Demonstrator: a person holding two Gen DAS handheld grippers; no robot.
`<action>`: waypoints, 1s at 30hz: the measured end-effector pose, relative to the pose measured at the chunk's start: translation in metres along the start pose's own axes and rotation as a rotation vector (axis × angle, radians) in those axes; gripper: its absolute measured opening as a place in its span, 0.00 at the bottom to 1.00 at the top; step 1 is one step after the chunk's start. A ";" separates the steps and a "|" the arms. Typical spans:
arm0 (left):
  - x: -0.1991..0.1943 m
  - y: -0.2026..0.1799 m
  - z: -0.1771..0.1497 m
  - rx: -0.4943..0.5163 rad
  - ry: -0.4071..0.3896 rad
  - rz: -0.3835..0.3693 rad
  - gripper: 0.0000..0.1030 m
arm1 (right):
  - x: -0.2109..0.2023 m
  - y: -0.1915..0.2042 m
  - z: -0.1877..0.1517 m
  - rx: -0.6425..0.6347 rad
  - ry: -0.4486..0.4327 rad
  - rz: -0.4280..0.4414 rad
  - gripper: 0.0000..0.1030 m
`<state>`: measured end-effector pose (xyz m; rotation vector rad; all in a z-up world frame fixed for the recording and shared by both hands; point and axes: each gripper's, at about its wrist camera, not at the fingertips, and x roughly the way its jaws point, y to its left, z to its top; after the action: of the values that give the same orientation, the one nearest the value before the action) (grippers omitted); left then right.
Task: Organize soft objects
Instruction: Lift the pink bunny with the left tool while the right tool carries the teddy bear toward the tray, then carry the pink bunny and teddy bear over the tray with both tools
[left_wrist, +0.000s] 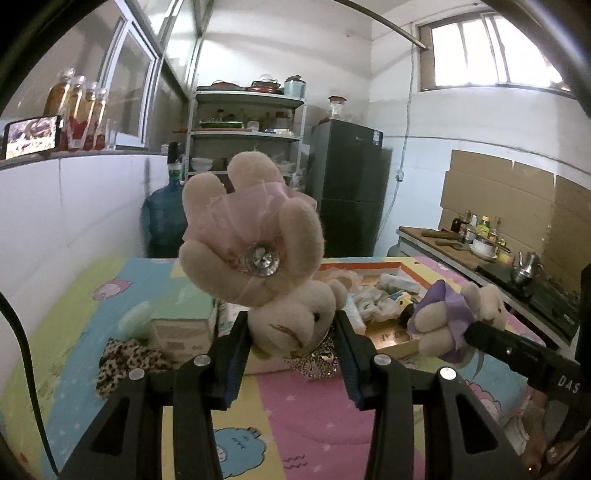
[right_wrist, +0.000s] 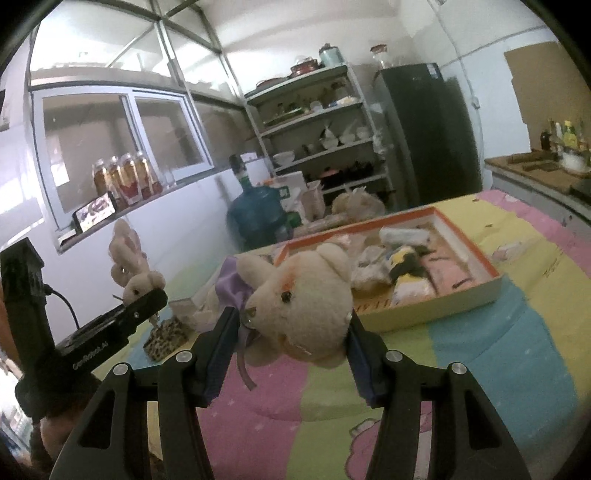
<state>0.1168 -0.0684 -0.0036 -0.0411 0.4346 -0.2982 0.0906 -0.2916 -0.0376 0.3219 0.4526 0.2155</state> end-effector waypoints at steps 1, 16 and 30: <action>0.000 -0.002 0.001 0.002 -0.003 -0.004 0.43 | -0.001 -0.002 0.003 -0.003 -0.006 -0.005 0.56; 0.023 -0.039 0.023 0.058 -0.031 -0.067 0.43 | -0.009 -0.026 0.031 -0.044 -0.056 -0.094 0.56; 0.061 -0.057 0.043 0.045 0.010 -0.131 0.43 | -0.010 -0.052 0.070 -0.058 -0.093 -0.157 0.56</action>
<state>0.1721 -0.1414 0.0162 -0.0239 0.4359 -0.4367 0.1212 -0.3600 0.0075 0.2371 0.3766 0.0601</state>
